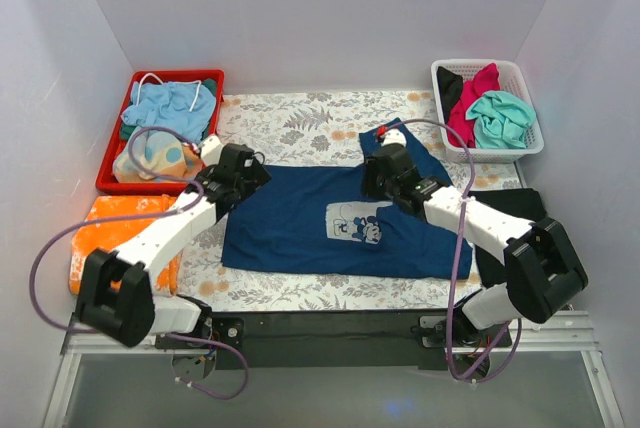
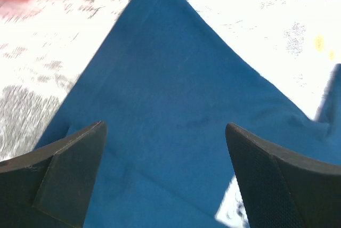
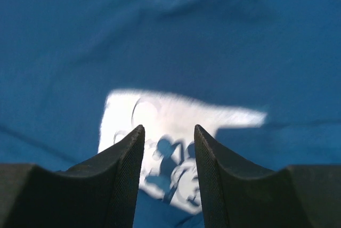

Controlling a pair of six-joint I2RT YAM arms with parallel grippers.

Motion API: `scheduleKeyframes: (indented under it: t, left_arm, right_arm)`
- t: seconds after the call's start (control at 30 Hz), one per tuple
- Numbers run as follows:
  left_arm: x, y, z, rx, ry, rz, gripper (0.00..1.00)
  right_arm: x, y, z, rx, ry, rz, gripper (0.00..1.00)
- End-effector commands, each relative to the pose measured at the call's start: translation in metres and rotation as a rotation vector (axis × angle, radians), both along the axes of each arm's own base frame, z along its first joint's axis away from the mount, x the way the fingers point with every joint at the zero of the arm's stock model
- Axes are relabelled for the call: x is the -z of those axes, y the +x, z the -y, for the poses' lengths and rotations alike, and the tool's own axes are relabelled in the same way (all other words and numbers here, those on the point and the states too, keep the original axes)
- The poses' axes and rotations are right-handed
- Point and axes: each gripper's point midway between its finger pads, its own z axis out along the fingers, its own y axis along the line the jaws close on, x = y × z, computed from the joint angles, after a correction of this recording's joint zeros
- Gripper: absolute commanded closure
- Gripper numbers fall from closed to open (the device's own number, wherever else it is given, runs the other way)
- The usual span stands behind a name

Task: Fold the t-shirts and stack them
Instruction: Fold the flattened tshirt in 1/3 of the way, then grap the side of the flattened tshirt furthest away from the robot with both arms

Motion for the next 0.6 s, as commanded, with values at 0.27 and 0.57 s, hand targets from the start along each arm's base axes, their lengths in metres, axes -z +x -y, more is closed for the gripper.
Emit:
scheduleKeyframes:
  t: [0.27, 0.57]
  left_arm:
    - [0.024, 0.136, -0.019, -0.022, 0.119, -0.008, 0.33]
    - [0.065, 0.165, -0.033, -0.033, 0.125, -0.102, 0.40]
  right_arm:
    - [-0.043, 0.086, 0.022, 0.062, 0.016, 0.085, 0.55]
    - [-0.025, 0.097, 0.023, 0.075, 0.013, 0.042, 0.57]
